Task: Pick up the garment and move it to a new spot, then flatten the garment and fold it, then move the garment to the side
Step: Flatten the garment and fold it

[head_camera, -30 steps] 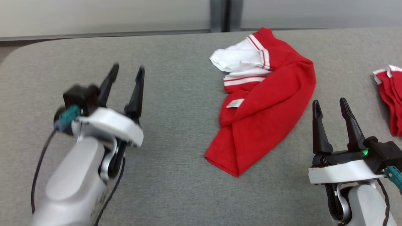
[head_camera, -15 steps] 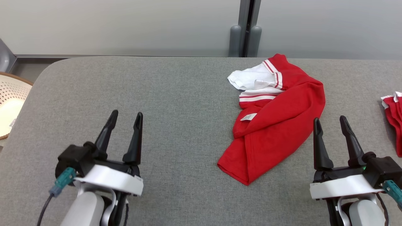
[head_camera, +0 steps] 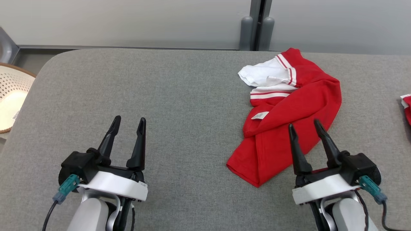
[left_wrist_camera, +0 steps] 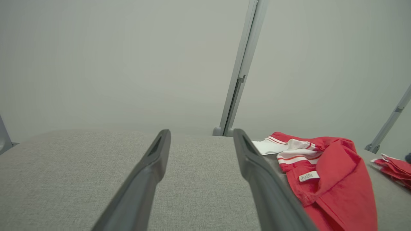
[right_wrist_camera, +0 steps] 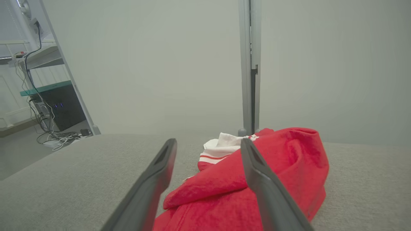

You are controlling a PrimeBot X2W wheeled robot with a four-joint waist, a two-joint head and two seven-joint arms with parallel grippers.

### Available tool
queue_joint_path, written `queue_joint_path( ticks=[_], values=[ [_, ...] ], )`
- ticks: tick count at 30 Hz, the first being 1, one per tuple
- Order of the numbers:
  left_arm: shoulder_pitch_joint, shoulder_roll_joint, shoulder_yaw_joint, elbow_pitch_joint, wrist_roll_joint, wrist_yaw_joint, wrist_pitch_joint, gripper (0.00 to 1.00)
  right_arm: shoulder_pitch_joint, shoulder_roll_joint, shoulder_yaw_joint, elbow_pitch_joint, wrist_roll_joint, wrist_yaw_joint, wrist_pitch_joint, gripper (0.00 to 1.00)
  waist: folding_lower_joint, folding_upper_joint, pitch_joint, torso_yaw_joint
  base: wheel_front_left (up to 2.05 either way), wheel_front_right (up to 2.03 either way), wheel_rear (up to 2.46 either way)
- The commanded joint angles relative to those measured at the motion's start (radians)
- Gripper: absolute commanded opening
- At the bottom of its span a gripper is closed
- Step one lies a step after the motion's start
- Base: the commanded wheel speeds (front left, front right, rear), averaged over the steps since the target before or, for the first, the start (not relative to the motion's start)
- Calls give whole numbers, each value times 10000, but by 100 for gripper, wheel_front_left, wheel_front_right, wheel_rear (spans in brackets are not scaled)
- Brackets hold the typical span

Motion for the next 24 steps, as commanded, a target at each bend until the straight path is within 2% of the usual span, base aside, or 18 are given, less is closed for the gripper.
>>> queue_joint_path(
  ticks=[1,6,15,24],
  values=[
    [-149,-82,49,37,75,-78,3,100,-314,-33,152,316,0,-4,-10,100,0,0,177,117,0,0,0],
    [-373,-260,-75,192,205,-162,3,100,-1154,-36,626,1424,-289,-5,130,100,0,0,572,416,0,0,0],
    [-759,-430,-424,297,57,-169,4,100,-2238,-30,-328,2970,-1268,-5,687,100,0,0,1296,1113,0,0,0],
    [-894,-487,-684,387,-125,-174,2,100,-2559,-33,-792,3829,-1513,-5,962,100,0,0,1471,1591,0,0,0]
  ],
)
